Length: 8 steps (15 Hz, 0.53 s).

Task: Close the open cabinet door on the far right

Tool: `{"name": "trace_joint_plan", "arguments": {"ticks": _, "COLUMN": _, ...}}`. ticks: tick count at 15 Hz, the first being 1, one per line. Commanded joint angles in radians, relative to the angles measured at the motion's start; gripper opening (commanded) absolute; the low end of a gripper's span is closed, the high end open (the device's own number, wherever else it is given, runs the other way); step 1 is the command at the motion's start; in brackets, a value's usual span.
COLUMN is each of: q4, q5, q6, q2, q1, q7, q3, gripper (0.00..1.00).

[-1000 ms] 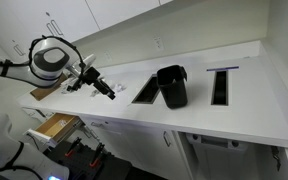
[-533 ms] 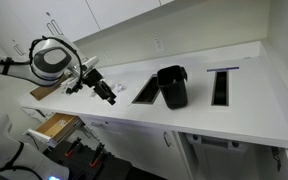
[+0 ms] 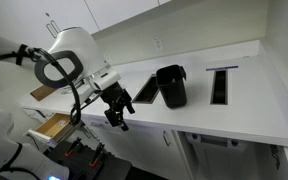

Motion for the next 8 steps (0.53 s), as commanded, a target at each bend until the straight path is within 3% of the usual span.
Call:
{"name": "trace_joint_plan", "arguments": {"ticks": 1, "q4": 0.125, "q5": 0.111, "q6": 0.163, "q2": 0.211, "q1": -0.025, "q7": 0.02, "q3": -0.052, "gripper": 1.0}}
{"name": "trace_joint_plan", "arguments": {"ticks": 5, "q4": 0.26, "q5": 0.194, "q6": 0.348, "q2": 0.436, "q1": -0.015, "q7": 0.087, "q3": -0.11, "gripper": 1.0}}
{"name": "trace_joint_plan", "arguments": {"ticks": 8, "q4": 0.392, "q5": 0.257, "q6": 0.416, "q2": 0.62, "q1": 0.025, "q7": 0.143, "q3": -0.186, "gripper": 1.0}}
